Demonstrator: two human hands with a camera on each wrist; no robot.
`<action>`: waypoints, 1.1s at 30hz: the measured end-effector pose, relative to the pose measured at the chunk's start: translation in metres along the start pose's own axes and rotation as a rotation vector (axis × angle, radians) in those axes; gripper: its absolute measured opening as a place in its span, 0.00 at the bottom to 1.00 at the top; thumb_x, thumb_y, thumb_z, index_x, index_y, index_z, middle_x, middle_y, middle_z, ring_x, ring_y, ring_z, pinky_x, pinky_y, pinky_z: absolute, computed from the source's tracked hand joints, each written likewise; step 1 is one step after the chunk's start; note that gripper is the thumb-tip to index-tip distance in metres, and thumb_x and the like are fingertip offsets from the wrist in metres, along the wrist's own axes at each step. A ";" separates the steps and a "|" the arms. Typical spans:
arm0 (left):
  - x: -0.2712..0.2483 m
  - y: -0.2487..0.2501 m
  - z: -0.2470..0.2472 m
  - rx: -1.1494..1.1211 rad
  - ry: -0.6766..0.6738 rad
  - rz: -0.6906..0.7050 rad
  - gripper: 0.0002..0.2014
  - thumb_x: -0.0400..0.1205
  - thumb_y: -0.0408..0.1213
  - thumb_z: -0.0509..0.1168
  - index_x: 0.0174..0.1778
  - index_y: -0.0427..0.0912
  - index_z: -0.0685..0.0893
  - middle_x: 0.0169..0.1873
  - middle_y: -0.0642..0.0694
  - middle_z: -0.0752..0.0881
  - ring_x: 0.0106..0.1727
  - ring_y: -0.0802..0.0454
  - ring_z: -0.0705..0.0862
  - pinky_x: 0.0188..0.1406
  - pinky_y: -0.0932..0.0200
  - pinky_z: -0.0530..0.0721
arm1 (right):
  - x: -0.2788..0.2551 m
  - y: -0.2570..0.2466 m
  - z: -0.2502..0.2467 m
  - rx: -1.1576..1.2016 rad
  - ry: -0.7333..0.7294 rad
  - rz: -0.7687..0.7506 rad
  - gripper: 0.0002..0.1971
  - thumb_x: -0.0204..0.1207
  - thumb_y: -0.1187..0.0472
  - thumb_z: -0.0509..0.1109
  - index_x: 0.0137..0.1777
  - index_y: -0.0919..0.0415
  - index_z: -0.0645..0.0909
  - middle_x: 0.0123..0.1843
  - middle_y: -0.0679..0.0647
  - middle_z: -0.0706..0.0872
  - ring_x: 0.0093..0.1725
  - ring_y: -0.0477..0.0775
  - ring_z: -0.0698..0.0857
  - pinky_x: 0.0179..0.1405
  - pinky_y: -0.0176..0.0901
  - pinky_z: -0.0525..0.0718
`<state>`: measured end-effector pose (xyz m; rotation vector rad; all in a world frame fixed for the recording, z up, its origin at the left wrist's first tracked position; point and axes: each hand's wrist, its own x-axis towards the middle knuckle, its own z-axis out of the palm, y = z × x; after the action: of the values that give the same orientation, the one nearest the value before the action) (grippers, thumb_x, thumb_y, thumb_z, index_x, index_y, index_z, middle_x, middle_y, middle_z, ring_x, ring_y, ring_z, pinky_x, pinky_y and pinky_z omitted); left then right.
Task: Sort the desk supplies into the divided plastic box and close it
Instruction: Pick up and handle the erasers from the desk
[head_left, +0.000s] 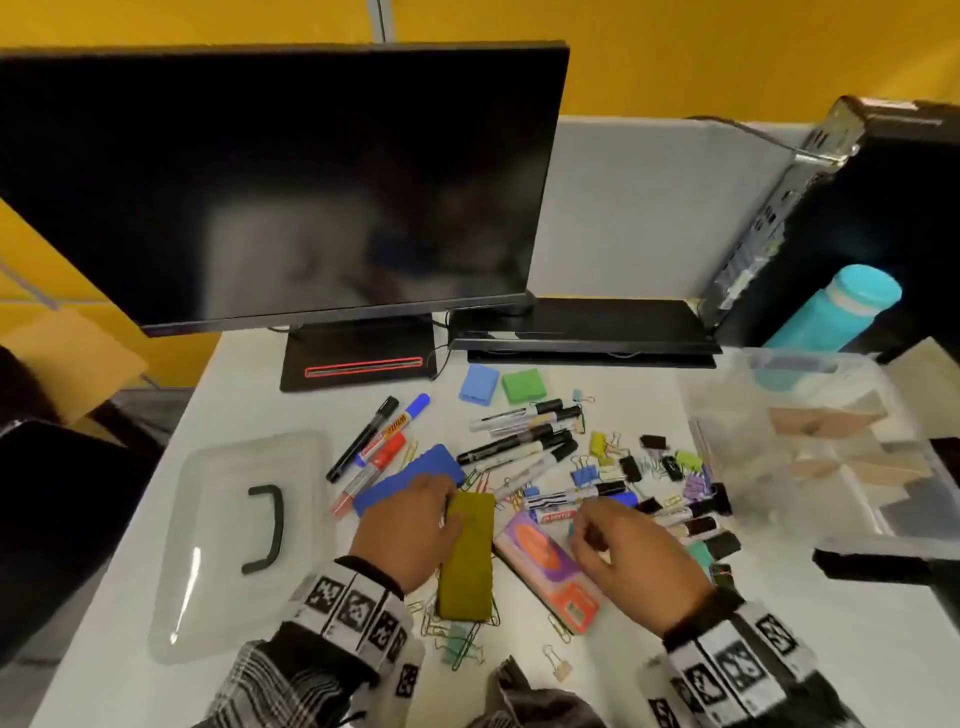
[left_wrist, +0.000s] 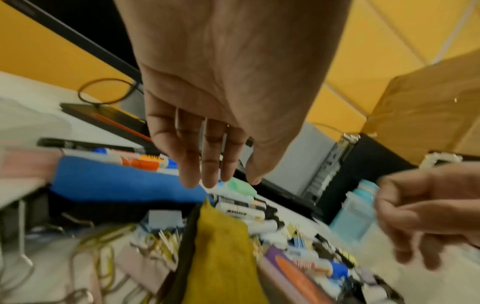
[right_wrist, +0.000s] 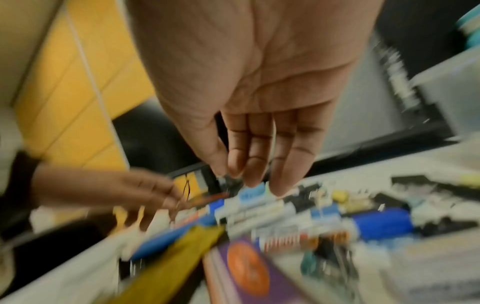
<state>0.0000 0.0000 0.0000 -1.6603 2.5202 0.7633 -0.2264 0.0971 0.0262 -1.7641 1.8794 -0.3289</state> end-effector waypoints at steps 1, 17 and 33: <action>0.004 0.004 0.003 0.039 -0.046 -0.006 0.17 0.83 0.52 0.57 0.66 0.50 0.73 0.63 0.49 0.77 0.54 0.49 0.83 0.47 0.54 0.82 | 0.008 -0.004 0.012 -0.053 -0.038 0.023 0.06 0.80 0.50 0.61 0.44 0.50 0.72 0.44 0.44 0.78 0.42 0.43 0.78 0.38 0.38 0.76; 0.018 0.000 0.028 0.116 -0.174 -0.025 0.49 0.67 0.76 0.59 0.76 0.45 0.57 0.74 0.42 0.63 0.57 0.41 0.83 0.49 0.49 0.85 | 0.008 0.002 0.042 0.465 0.282 0.275 0.33 0.66 0.52 0.74 0.70 0.48 0.66 0.59 0.46 0.75 0.59 0.51 0.74 0.54 0.43 0.80; 0.015 0.024 0.042 0.270 -0.121 -0.105 0.44 0.72 0.67 0.59 0.80 0.51 0.50 0.76 0.43 0.61 0.54 0.44 0.84 0.45 0.55 0.81 | -0.013 0.042 -0.024 1.436 0.375 0.519 0.18 0.81 0.62 0.52 0.67 0.59 0.75 0.48 0.66 0.83 0.44 0.63 0.82 0.45 0.54 0.83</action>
<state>-0.0370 0.0120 -0.0315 -1.5890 2.3125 0.4736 -0.2742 0.1100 0.0270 -0.2526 1.4645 -1.3985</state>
